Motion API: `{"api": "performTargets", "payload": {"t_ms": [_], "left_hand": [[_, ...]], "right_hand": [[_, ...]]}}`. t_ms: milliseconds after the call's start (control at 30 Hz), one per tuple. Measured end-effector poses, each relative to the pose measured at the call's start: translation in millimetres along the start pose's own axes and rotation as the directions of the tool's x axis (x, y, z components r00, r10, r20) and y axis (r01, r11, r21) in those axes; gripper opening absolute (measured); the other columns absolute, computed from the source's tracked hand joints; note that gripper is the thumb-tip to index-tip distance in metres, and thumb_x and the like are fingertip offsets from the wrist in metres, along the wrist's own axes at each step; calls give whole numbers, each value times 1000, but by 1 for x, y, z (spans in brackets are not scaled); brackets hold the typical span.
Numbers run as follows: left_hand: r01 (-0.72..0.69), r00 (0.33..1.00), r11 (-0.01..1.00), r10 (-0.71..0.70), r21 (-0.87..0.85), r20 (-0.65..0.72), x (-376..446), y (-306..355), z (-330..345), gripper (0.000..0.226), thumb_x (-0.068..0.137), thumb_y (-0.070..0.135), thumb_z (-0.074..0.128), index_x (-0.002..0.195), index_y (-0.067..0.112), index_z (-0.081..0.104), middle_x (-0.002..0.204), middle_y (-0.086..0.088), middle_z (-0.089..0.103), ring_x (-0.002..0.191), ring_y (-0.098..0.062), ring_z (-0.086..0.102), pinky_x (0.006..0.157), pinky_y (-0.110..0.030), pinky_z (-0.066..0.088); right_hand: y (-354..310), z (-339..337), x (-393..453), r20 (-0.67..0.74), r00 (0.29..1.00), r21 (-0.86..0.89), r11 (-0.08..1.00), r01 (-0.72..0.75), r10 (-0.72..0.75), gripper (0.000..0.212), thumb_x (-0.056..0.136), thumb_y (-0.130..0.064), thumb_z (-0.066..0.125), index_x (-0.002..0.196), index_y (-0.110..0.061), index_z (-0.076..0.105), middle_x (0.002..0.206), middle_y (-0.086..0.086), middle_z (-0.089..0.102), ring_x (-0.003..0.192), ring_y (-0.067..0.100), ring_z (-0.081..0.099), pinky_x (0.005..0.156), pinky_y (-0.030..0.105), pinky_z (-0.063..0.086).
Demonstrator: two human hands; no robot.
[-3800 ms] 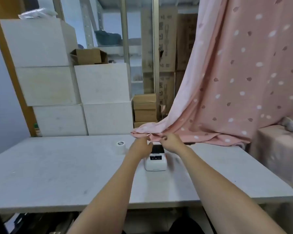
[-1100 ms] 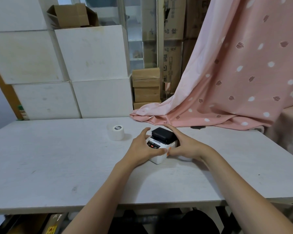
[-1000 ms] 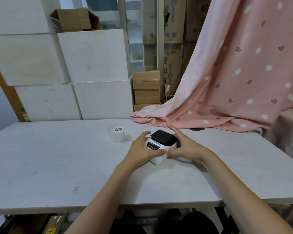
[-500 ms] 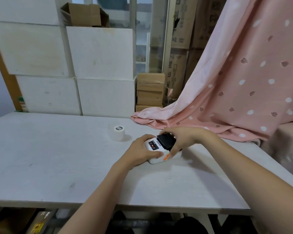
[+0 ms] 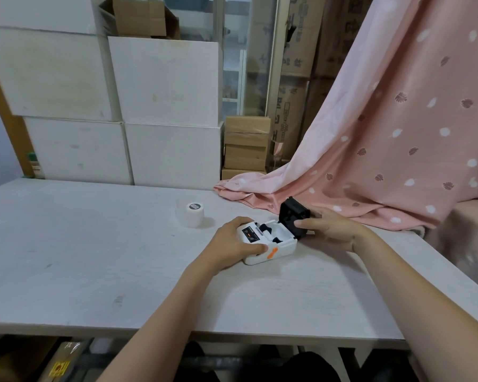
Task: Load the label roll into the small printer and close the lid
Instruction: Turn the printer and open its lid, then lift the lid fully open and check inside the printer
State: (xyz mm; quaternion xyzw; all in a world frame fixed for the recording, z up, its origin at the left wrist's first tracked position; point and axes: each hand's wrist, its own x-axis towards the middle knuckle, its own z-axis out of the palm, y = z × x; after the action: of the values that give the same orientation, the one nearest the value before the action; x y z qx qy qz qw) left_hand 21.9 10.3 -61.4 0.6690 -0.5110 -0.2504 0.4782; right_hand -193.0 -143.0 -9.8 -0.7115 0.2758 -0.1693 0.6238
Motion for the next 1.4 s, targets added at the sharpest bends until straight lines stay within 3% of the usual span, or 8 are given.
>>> {"api": "performTargets", "payload": {"t_ms": [233, 367, 467, 667, 900, 1000, 1233, 1400], "left_hand": [[33, 987, 972, 5, -231, 163, 1, 11, -3, 40, 82, 52, 59, 111, 30, 74, 78, 1, 59, 68, -13, 52, 69, -24, 40], [-65, 973, 990, 91, -126, 213, 1, 1, -2, 21, 87, 43, 72, 106, 36, 75, 75, 5, 56, 77, -9, 54, 80, -25, 42], [-103, 970, 993, 112, -57, 215, 6, -5, -3, 25, 96, 20, 59, 106, 36, 76, 77, 2, 56, 70, -15, 45, 66, -29, 36], [-150, 958, 988, 150, -20, 243, 10, -12, 0, 43, 96, 4, 48, 109, 36, 72, 80, -1, 52, 69, -19, 40, 60, -26, 35], [-226, 957, 971, 207, 74, 202, 14, -19, 2, 34, 98, 11, 52, 108, 39, 68, 81, 2, 49, 70, -12, 43, 69, -26, 41], [-223, 960, 971, 203, 86, 194, 14, -18, 2, 33, 98, 10, 52, 105, 37, 67, 79, 1, 49, 70, -12, 43, 69, -24, 40], [-239, 956, 968, 222, 73, 194, 12, -18, 2, 28, 96, 9, 54, 101, 33, 67, 78, 9, 51, 71, -8, 45, 73, -18, 39], [-235, 958, 970, 219, 69, 187, 10, -16, 1, 27, 96, 8, 55, 101, 31, 67, 78, 7, 52, 70, -8, 45, 70, -15, 39]], "right_hand": [[4, 40, 11, -480, 877, -330, 923, -196, 15, 48, 91, -44, 75, 96, 3, 73, 77, 15, 72, 64, 27, 61, 61, 33, 52], [-2, 43, 9, -453, 891, -400, 890, -221, 18, 32, 95, -39, 69, 103, -9, 75, 91, 13, 79, 92, 30, 76, 92, 45, 59], [-5, 41, 7, -407, 913, -418, 892, -173, -13, 19, 96, -29, 68, 106, -13, 72, 96, 9, 78, 93, 28, 76, 92, 46, 59], [-29, 43, -2, -273, 884, -869, 492, -58, -380, 8, 90, -17, 73, 85, -19, 66, 88, -4, 69, 90, 20, 66, 78, 36, 53], [-50, 68, 15, 47, 998, -984, 176, 40, 34, 30, 89, -7, 65, 107, -23, 82, 87, 3, 72, 69, 30, 72, 50, 26, 52], [-56, 78, 21, 67, 986, -995, 78, 55, 154, 30, 87, 0, 56, 84, -23, 75, 65, 0, 58, 57, 23, 58, 49, 25, 46], [-50, 81, 27, 38, 990, -993, 120, 22, 138, 27, 87, -1, 58, 74, -21, 70, 68, -1, 59, 73, 26, 52, 54, 25, 40], [-51, 71, 24, 0, 998, -972, 236, -15, 63, 19, 83, -10, 67, 97, -11, 80, 95, 9, 78, 76, 22, 61, 62, 29, 48]]}}
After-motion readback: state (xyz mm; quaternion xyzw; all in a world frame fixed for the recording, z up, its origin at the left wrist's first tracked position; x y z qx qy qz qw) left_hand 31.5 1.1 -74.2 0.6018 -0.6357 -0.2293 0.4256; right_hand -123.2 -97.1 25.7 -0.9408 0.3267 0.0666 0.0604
